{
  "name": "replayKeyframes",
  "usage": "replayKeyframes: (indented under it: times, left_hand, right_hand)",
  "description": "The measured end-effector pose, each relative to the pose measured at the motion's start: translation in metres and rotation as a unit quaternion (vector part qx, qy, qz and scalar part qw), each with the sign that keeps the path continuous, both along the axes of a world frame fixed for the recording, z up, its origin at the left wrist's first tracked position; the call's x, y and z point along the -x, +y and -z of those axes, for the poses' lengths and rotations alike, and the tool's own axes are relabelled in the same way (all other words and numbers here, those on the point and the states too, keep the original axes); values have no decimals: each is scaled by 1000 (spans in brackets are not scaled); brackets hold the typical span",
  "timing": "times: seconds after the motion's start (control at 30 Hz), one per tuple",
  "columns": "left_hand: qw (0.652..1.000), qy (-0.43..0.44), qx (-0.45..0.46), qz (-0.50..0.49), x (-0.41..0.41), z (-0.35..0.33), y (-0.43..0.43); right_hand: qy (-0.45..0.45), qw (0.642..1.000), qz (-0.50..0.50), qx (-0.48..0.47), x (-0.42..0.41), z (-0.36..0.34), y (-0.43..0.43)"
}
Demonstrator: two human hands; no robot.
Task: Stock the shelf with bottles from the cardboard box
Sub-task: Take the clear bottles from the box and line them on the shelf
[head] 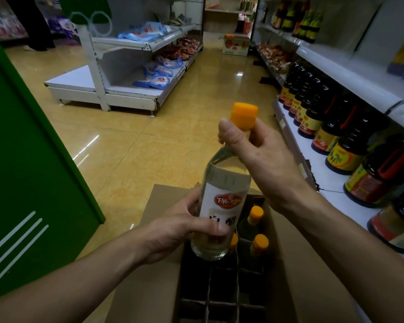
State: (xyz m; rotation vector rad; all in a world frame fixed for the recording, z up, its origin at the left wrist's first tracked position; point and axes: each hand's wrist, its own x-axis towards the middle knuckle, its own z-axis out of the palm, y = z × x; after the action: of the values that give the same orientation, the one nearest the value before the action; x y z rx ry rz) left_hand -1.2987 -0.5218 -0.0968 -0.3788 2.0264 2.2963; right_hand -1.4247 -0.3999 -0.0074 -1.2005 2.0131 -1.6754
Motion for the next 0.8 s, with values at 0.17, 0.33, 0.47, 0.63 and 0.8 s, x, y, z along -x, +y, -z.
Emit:
replayKeyframes:
  times: [0.17, 0.33, 0.47, 0.63, 0.8]
  left_hand:
    - [996, 31, -81, 15, -2, -16, -5]
    - [992, 69, -105, -10, 4, -29, 0]
    - [994, 78, -56, -54, 10, -27, 9]
    - [990, 91, 56, -97, 17, -40, 16]
    - [978, 122, 80, -149, 28, -65, 24]
  right_hand:
    - [-20, 996, -87, -25, 3, 11, 2]
    - [-83, 989, -125, 4, 5, 23, 8]
    - [-111, 988, -102, 19, 6, 22, 7]
    - [-141, 984, -96, 56, 10, 12, 8]
    - [-186, 975, -102, 66, 15, -1, 4]
